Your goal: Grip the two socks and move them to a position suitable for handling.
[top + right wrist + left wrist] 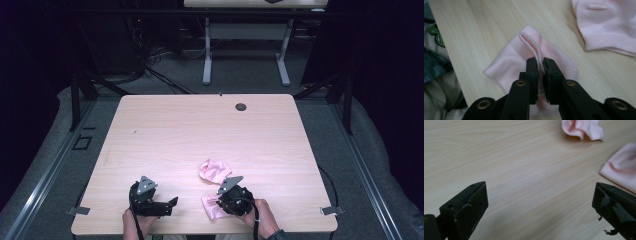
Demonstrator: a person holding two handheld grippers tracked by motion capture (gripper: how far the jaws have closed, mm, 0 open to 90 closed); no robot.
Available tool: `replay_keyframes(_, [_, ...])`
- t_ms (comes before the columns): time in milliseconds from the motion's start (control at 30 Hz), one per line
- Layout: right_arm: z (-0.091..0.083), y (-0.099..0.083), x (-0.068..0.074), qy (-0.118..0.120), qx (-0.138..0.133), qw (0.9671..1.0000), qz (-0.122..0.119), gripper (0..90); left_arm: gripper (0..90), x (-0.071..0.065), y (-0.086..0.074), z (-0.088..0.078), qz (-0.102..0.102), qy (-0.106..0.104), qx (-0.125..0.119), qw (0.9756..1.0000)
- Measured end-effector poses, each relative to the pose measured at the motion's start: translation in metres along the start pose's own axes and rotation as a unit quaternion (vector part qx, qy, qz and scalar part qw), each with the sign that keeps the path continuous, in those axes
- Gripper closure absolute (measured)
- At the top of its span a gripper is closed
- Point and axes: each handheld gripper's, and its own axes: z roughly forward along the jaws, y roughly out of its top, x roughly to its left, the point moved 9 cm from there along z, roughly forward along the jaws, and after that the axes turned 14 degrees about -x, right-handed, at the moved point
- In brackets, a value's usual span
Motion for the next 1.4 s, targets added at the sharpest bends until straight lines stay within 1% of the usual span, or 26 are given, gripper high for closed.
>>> replay_keyframes(67, [-0.001, 0.000, -0.003, -0.005, -0.008, 0.9994, 0.034, 84.8, 0.9, -0.007, 0.000, 0.002, 0.004, -0.008, 0.000, 1.0000])
replay_keyframes(100, [-0.001, 0.000, -0.003, -0.005, -0.008, 0.9994, 0.034, 84.8, 1.4, -0.007, 0.000, 0.002, 0.004, -0.008, 0.000, 1.0000])
replay_keyframes(133, [-0.003, 0.000, -0.004, -0.010, -0.013, 0.9976, 0.067, 85.2, 1.7, -0.015, -0.001, 0.003, 0.007, -0.019, -0.001, 0.9998])
replay_keyframes(200, [-0.005, 0.001, -0.006, -0.016, -0.020, 0.9962, 0.083, 85.3, 2.9, -0.020, 0.000, 0.004, 0.012, -0.024, -0.004, 0.9996])
replay_keyframes(233, [-0.007, 0.003, -0.007, -0.016, -0.022, 0.9949, 0.098, 85.3, 3.3, -0.034, -0.002, 0.008, 0.023, -0.042, 0.001, 0.9989])
replay_keyframes(267, [-0.007, 0.003, -0.007, -0.016, -0.022, 0.9949, 0.098, 85.3, 3.6, -0.034, -0.002, 0.008, 0.023, -0.042, 0.001, 0.9989])
replay_keyframes(300, [-0.012, 0.006, -0.009, -0.021, -0.032, 0.9920, 0.121, 85.3, 4.4, -0.050, -0.005, 0.011, 0.032, -0.060, 0.004, 0.9977])
replay_keyframes(367, [-0.015, 0.009, -0.011, -0.017, -0.040, 0.9890, 0.141, 85.3, 5.0, -0.065, -0.005, 0.014, 0.035, -0.073, 0.000, 0.9967])
replay_keyframes(433, [-0.018, 0.013, -0.011, -0.020, -0.047, 0.9873, 0.151, 85.3, 7.1, -0.079, -0.006, 0.018, 0.036, -0.087, -0.007, 0.9956])
replay_keyframes(567, [-0.021, 0.016, -0.010, -0.021, -0.047, 0.9860, 0.158, 85.3, 10.1, -0.103, -0.007, 0.026, 0.056, -0.102, -0.014, 0.9931])
replay_keyframes(600, [-0.023, 0.018, -0.011, -0.024, -0.051, 0.9857, 0.159, 85.3, 10.7, -0.103, -0.007, 0.026, 0.056, -0.102, -0.014, 0.9931])
replay_keyframes(667, [-0.026, 0.022, -0.010, -0.024, -0.056, 0.9846, 0.164, 85.2, 11.5, -0.111, -0.005, 0.030, 0.059, -0.106, -0.025, 0.9923])
replay_keyframes(700, [-0.030, 0.026, -0.011, -0.023, -0.062, 0.9838, 0.167, 85.3, 15.1, -0.114, -0.003, 0.033, 0.056, -0.103, -0.030, 0.9926])
replay_keyframes(767, [-0.033, 0.032, -0.009, -0.013, -0.074, 0.9820, 0.173, 85.3, 17.4, -0.116, 0.001, 0.035, 0.046, -0.106, -0.037, 0.9926])
replay_keyframes(800, [-0.036, 0.034, -0.009, -0.017, -0.075, 0.9828, 0.168, 85.3, 20.1, -0.116, 0.001, 0.035, 0.046, -0.106, -0.037, 0.9926])
replay_keyframes(833, [-0.037, 0.037, -0.008, -0.020, -0.079, 0.9833, 0.163, 85.3, 24.7, -0.117, 0.002, 0.038, 0.038, -0.094, -0.041, 0.9940])
replay_keyframes(867, [-0.037, 0.039, -0.007, -0.015, -0.081, 0.9828, 0.165, 85.3, 27.7, -0.117, 0.002, 0.038, 0.038, -0.094, -0.041, 0.9940])
replay_keyframes(933, [-0.039, 0.041, -0.007, -0.015, -0.080, 0.9829, 0.165, 85.3, 28.1, -0.121, 0.000, 0.041, 0.036, -0.097, -0.036, 0.9940])
replay_keyframes(1000, [-0.039, 0.044, -0.007, -0.015, -0.083, 0.9829, 0.164, 85.3, 40.1, -0.119, 0.000, 0.043, 0.040, -0.082, -0.040, 0.9950])
replay_keyframes(1067, [-0.041, 0.047, -0.006, -0.013, -0.089, 0.9818, 0.167, 85.3, 48.2, -0.119, 0.001, 0.044, 0.039, -0.083, -0.044, 0.9948])
replay_keyframes(1100, [-0.042, 0.047, -0.006, -0.012, -0.088, 0.9821, 0.166, 85.3, 54.9, -0.116, 0.003, 0.045, 0.045, -0.073, -0.051, 0.9950])
replay_keyframes(1133, [-0.042, 0.047, -0.007, -0.014, -0.086, 0.9827, 0.163, 85.4, 59.4, -0.115, 0.005, 0.045, 0.040, -0.075, -0.058, 0.9947])
replay_keyframes(1200, [-0.043, 0.048, -0.007, -0.010, -0.095, 0.9802, 0.174, 85.4, 67.6, -0.110, 0.010, 0.045, 0.051, -0.072, -0.077, 0.9931])
replay_keyframes(1267, [-0.044, 0.049, -0.008, -0.007, -0.100, 0.9785, 0.180, 85.4, 76.3, -0.108, 0.012, 0.047, 0.049, -0.070, -0.078, 0.9933])
replay_keyframes(1300, [-0.044, 0.049, -0.008, -0.007, -0.099, 0.9789, 0.179, 85.4, 81.9, -0.102, 0.016, 0.048, 0.048, -0.068, -0.080, 0.9934])
replay_keyframes(1400, [-0.045, 0.053, -0.007, -0.005, -0.110, 0.9773, 0.181, 85.4, 88.1, -0.092, 0.024, 0.041, 0.064, -0.053, -0.082, 0.9931])
